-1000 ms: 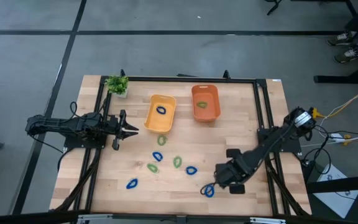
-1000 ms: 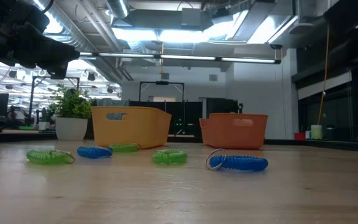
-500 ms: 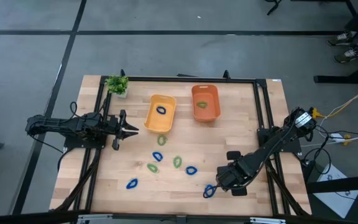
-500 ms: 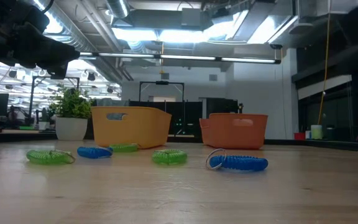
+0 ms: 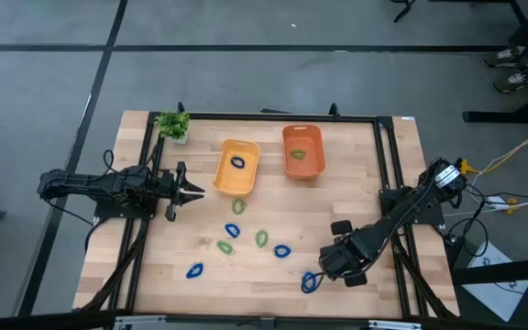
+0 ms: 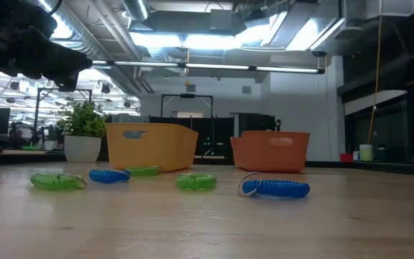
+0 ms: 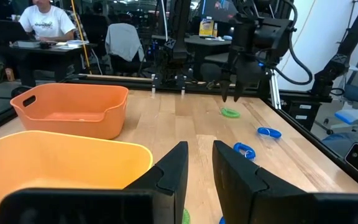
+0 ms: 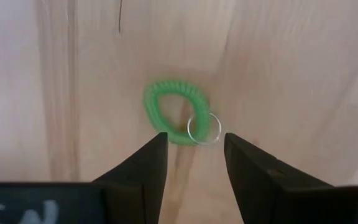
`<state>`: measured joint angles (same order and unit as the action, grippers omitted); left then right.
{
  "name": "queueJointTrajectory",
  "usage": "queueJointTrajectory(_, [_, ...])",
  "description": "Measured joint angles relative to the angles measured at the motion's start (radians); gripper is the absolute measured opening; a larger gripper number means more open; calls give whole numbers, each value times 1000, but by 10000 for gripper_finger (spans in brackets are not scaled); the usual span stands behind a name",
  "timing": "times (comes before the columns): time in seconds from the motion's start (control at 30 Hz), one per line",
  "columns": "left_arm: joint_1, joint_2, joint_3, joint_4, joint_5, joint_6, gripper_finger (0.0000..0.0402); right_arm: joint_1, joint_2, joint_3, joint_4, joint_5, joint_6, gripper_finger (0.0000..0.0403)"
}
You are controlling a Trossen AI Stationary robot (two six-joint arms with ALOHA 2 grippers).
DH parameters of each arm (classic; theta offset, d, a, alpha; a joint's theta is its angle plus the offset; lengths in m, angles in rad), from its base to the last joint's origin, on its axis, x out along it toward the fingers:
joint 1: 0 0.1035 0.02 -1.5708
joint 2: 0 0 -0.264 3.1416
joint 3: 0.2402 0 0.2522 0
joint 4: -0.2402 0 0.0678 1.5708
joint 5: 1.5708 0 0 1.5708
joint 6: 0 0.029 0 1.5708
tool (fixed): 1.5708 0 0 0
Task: Sort items
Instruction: Put the green keychain into the orange bin
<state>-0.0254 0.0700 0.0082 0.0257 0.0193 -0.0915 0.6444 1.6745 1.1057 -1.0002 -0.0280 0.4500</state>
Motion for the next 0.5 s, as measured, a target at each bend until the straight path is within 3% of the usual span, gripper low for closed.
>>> queueJointTrajectory(0.23, [0, 0, 0, 0, 0, 0, 70, -13, 0, -20, -13, -70, -79, 159])
queueJointTrajectory(0.5, [0, 0, 0, 0, 0, 0, 70, -13, -1, -139, 137, -31, -88, 159])
